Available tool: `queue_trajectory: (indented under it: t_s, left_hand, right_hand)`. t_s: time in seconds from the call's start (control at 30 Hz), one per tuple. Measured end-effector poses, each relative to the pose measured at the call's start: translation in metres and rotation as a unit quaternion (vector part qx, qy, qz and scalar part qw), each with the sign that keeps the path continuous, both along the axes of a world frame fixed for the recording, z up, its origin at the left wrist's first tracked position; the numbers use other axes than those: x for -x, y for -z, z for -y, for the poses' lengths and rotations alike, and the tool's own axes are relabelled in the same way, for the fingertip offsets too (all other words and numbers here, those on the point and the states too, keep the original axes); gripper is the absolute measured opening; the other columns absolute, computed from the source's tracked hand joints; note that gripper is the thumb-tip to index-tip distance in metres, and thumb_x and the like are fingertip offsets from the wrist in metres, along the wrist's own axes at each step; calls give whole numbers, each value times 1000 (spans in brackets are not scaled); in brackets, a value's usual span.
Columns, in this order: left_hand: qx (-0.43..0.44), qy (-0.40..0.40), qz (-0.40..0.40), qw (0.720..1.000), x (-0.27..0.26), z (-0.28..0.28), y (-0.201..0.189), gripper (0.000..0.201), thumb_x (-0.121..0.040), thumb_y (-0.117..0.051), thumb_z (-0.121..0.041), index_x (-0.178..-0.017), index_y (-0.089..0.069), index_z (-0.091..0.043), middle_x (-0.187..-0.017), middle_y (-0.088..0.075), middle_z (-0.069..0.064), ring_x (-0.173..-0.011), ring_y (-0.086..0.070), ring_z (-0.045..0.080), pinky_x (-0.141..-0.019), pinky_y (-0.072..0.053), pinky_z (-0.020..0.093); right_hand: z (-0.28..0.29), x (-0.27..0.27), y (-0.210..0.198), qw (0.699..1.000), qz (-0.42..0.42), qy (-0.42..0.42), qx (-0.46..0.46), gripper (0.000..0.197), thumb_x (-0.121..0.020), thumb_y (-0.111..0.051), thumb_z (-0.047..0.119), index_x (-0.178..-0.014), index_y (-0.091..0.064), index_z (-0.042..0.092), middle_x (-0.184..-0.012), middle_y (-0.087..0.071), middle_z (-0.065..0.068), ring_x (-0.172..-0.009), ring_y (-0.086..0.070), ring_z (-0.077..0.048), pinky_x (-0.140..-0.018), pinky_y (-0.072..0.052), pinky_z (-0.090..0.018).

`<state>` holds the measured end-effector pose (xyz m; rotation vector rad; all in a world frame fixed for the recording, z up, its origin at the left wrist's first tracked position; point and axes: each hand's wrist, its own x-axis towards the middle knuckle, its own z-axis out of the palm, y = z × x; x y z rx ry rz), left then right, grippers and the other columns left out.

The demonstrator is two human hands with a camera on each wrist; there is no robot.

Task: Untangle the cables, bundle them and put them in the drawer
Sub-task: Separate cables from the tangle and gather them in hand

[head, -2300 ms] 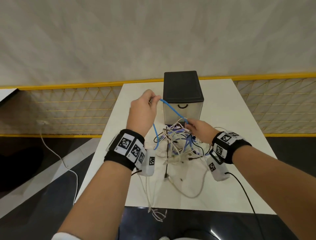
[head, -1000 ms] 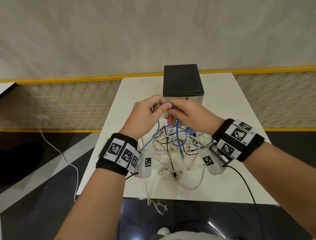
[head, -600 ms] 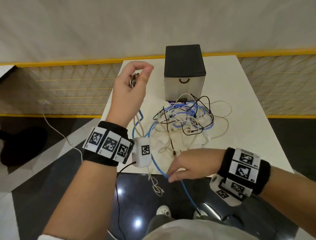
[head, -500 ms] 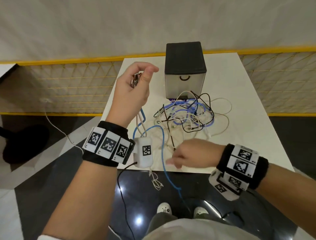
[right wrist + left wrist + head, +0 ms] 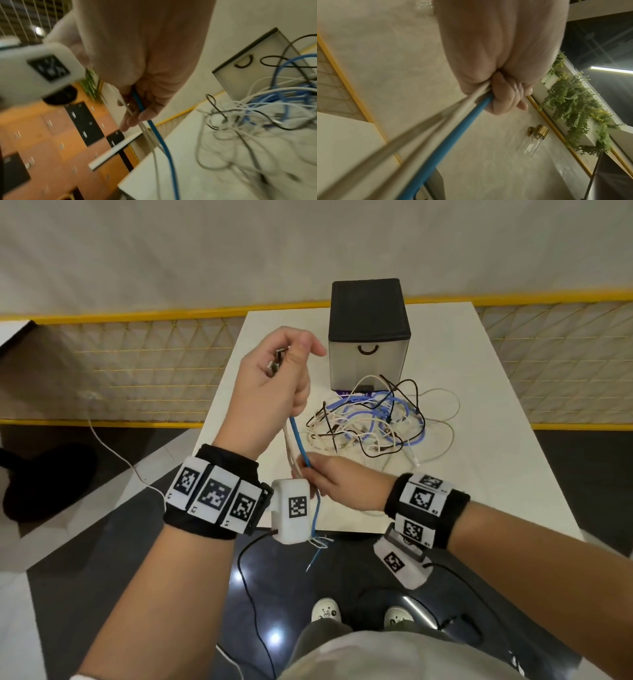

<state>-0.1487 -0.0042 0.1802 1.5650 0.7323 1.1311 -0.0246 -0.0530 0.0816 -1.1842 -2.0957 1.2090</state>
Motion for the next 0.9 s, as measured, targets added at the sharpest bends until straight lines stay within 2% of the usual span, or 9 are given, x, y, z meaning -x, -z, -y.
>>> queue_trajectory:
  t_s: [0.1, 0.17, 0.2, 0.27, 0.37, 0.47, 0.6, 0.8, 0.9]
  left_hand:
    - [-5, -28, 5, 1000, 6, 0, 1, 25, -107, -41, -21, -89, -57, -17, -52, -31, -10, -43, -23, 7, -43, -22, 18]
    - [-13, -30, 4, 999, 9, 0, 0, 24, -107, -41, -24, -91, -58, -20, -54, -31, -10, -44, -24, 8, -43, -23, 19]
    - [-17, -31, 1, 999, 10, -1, 1, 24, -107, -41, -25, -91, -59, -22, -54, -31, -10, -44, -24, 9, -44, -22, 19]
    - [-17, -29, -22, 999, 14, -6, 4, 24, -107, -41, -27, -91, -59, -23, -55, -31, -10, -45, -24, 10, -44, -22, 19]
    - [6, -27, -71, 997, 14, -11, 17, 31, -106, -42, -31, -79, -55, -21, -52, -32, -12, -44, -24, 9, -42, -22, 19]
    - [53, -49, -82, 994, 8, -11, 35, 38, -105, -43, -32, -71, -45, -16, -53, -31, -10, -44, -24, 7, -40, -22, 18]
    - [94, -91, -75, 989, 5, -13, 56, 38, -105, -45, -31, -74, -44, -9, -55, -29, -6, -43, -24, 7, -40, -23, 16]
    - [116, -103, -83, 984, 13, -15, 67, 38, -105, -46, -33, -76, -45, -8, -60, -28, -1, -45, -24, 7, -41, -22, 17]
    - [117, -107, -87, 984, 15, -17, 70, 39, -104, -46, -33, -73, -43, -10, -62, -28, 0, -46, -23, 8, -42, -22, 17]
  right_hand:
    - [9, -11, 40, 994, 94, -26, 54, 21, -103, -31, 13, -112, -48, 5, -88, -59, 13, -80, -59, 3, -71, -42, -9]
    - [15, -21, 65, 979, 175, -59, 88, 32, -103, -31, 15, -133, -43, 12, -119, -61, -3, -110, -59, -18, -95, -45, -24]
    - [17, -26, 73, 968, 216, -76, 101, 40, -102, -33, 14, -143, -36, 17, -134, -54, -6, -121, -53, -22, -105, -39, -30]
    - [19, -35, 77, 957, 258, -71, 108, 49, -100, -39, 10, -148, -30, 18, -144, -45, -3, -129, -46, -19, -108, -32, -26]
    - [10, -51, 73, 974, 223, 3, 43, 30, -94, -48, 9, -121, -59, 15, -121, -61, -2, -104, -59, -17, -95, -46, -31]
    - [-5, -59, 71, 974, 219, 49, 15, 18, -90, -51, 12, -99, -66, 16, -99, -67, -1, -83, -57, -15, -80, -48, -30]
    - [-10, -46, 77, 970, 235, 53, -22, 22, -91, -48, 12, -103, -66, 14, -107, -64, -1, -89, -54, -12, -79, -40, -21]
    - [-26, -25, 110, 932, 350, 95, 10, 35, -93, -54, 30, -120, -50, 9, -118, -52, -11, -109, -56, -30, -88, -44, -36]
    - [-35, -23, 118, 922, 373, 105, 6, 26, -93, -49, 18, -118, -49, 11, -119, -52, -10, -108, -57, -30, -84, -46, -37]
